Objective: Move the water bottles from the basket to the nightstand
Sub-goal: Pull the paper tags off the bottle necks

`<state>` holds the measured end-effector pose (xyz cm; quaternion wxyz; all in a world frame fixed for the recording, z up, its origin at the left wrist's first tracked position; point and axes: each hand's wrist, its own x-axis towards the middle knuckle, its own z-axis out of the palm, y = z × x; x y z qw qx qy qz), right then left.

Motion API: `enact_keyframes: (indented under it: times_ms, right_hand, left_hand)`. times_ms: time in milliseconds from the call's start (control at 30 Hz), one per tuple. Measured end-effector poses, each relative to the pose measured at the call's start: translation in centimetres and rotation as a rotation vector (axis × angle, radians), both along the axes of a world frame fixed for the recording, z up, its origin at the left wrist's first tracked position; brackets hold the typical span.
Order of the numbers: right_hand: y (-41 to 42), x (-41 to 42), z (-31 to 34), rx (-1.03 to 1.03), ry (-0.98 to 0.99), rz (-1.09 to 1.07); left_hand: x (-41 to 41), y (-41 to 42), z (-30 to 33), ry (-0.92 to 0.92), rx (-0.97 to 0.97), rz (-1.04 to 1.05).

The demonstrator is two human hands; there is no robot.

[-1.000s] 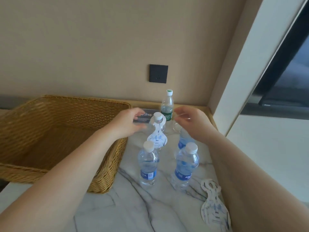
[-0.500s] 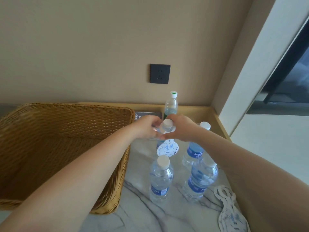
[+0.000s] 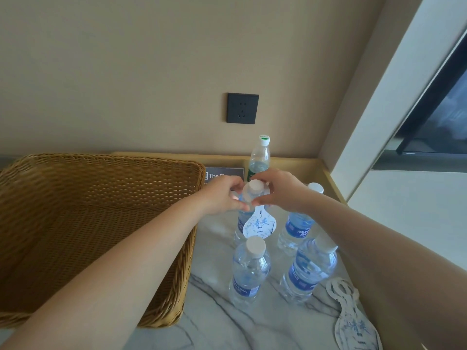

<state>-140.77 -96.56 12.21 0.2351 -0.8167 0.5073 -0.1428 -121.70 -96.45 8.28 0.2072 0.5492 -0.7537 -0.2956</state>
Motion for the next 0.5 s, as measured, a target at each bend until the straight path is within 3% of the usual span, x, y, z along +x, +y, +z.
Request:
enact_keyframes:
  times_ms: [300, 500]
  right_hand:
    - [-0.3, -1.3, 1.5, 0.302, -0.252, -0.08]
    - [-0.7, -0.6, 2.1, 0.239, -0.355, -0.203]
  left_hand:
    - [0.0, 0.0, -0.1, 0.027, 0.022, -0.012]
    - [-0.1, -0.1, -0.2, 0.028, 0.018, -0.008]
